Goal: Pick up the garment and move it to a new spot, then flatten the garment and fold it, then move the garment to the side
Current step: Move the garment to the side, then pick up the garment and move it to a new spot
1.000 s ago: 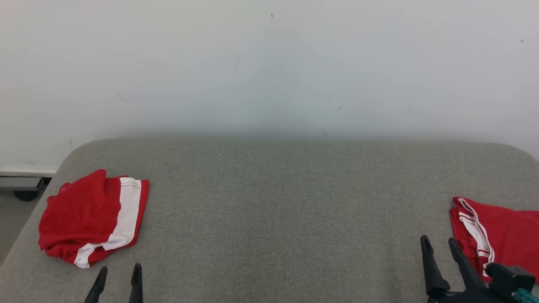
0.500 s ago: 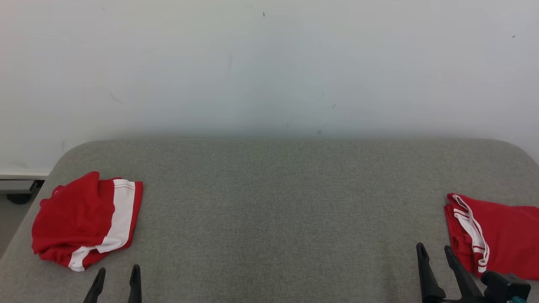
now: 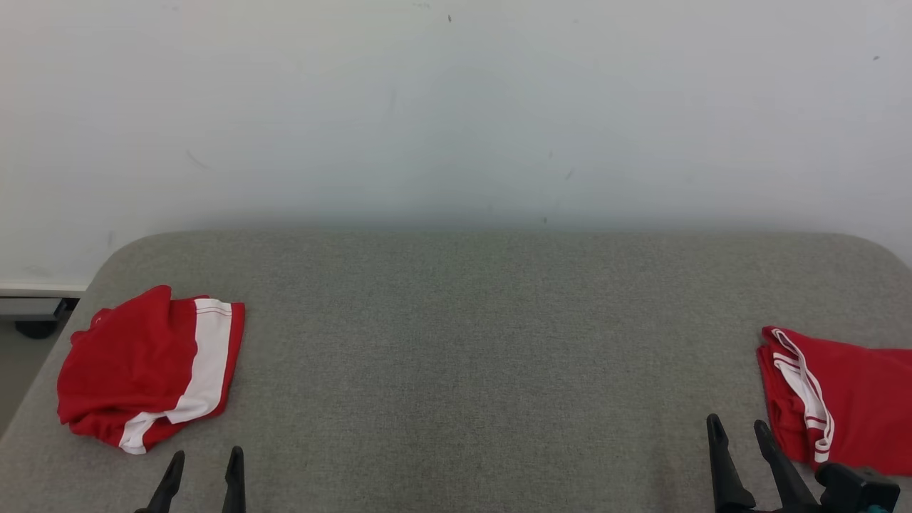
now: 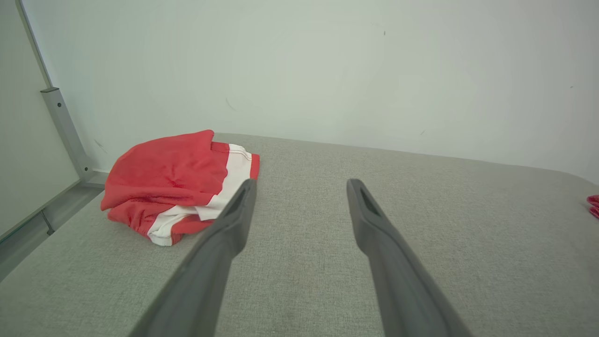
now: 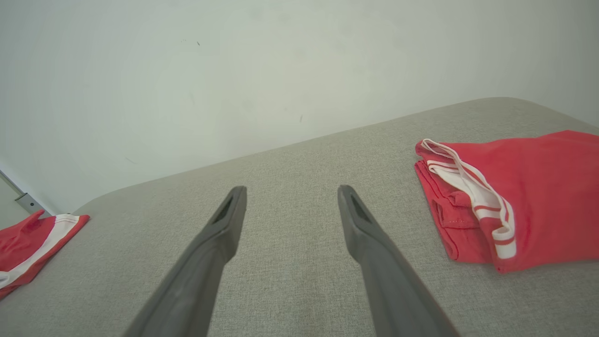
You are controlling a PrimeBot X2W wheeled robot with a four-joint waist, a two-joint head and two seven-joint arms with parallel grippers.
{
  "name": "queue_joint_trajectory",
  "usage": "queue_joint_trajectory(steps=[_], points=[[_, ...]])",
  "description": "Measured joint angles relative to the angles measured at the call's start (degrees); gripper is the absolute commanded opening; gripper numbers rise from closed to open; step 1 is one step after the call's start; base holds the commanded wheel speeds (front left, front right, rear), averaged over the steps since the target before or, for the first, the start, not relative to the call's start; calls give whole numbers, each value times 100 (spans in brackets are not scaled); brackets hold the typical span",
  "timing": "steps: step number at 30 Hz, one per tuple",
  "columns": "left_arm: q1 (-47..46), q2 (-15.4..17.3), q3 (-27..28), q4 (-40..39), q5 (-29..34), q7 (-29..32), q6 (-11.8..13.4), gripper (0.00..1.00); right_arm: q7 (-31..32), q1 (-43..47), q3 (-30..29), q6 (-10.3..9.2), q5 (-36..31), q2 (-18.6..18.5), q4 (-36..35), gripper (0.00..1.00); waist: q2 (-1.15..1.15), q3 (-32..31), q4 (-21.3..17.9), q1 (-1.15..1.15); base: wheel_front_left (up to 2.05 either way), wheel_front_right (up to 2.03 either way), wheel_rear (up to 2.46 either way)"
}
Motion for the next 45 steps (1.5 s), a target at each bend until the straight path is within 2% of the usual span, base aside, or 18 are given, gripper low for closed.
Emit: queue_joint_trajectory(steps=[5,14,29,36,45], points=[[-12,-7,-25,8,36,53,0,100,0,92,-23,-9,33,8,-21,100,0,9,133,0,0,0,0],[-18,63,-34,-3,74,122,0,100,0,107,29,-49,120,37,-37,100,0,17,610,0,0,0,0],[-33,232,8,-77,112,257,-1,100,-5,118,252,-51,234,81,-23,100,0,27,1716,0,0,0,0],[63,290,252,-252,109,269,0,100,33,-110,541,-49,231,87,-36,100,0,110,2218,0,0,0,0],[203,193,420,-356,102,213,1,100,146,-515,725,-1,204,85,101,100,0,382,2520,0,0,0,0]])
